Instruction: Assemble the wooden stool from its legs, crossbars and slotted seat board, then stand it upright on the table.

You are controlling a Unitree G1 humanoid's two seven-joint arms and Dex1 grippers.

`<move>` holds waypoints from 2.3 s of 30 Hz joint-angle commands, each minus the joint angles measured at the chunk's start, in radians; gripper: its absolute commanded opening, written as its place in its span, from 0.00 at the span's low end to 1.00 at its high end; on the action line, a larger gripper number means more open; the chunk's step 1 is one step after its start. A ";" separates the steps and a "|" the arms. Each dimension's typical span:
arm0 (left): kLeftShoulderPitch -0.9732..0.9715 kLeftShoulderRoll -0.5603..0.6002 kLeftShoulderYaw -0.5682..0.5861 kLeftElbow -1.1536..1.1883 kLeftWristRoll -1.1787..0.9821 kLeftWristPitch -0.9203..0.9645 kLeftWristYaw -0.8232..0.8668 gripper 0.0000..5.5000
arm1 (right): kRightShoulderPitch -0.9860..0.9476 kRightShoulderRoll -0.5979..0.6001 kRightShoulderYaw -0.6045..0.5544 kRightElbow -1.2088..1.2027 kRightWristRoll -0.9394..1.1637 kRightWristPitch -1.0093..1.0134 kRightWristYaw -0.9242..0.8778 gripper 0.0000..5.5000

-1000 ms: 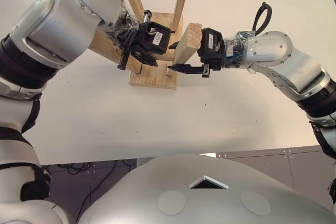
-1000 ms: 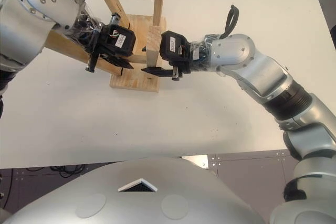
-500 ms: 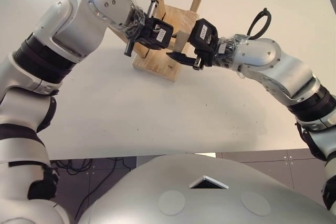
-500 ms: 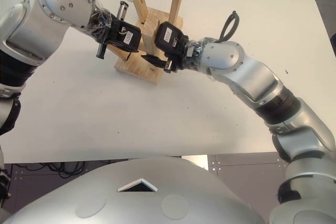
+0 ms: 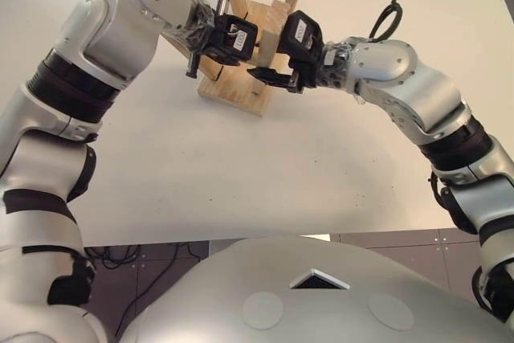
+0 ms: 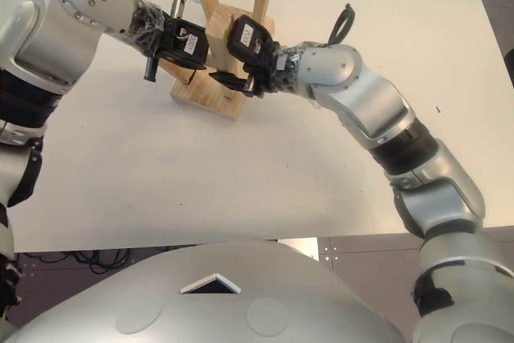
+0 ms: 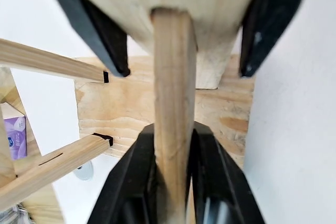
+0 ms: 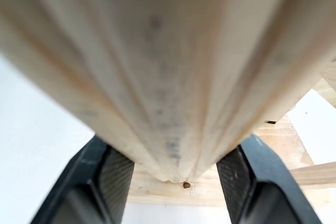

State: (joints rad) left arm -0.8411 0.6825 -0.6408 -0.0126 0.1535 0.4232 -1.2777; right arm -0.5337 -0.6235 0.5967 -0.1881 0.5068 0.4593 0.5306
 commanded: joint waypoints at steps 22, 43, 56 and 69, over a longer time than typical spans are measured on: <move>-0.303 0.065 0.513 0.630 -0.251 0.079 0.256 0.56 | 0.524 -0.030 -0.318 -0.393 0.017 0.327 -0.023 0.80; 0.513 -0.104 0.267 0.425 -0.160 -0.335 0.099 0.56 | 0.344 0.385 -0.338 0.124 -0.098 0.092 0.010 0.80; 0.414 -0.100 0.405 0.357 -0.286 -0.199 0.104 0.56 | 0.467 0.247 -0.321 0.003 -0.305 -0.130 0.059 0.80; 0.296 -0.203 0.473 0.493 -0.293 -0.212 0.202 0.56 | 0.167 0.575 -0.288 0.593 -0.538 -0.389 -0.263 0.75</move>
State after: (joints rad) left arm -0.5252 0.4750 -0.1711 0.4736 -0.1409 0.2103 -1.0722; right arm -0.3376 -0.0796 0.3221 0.3613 -0.0116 0.0922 0.2932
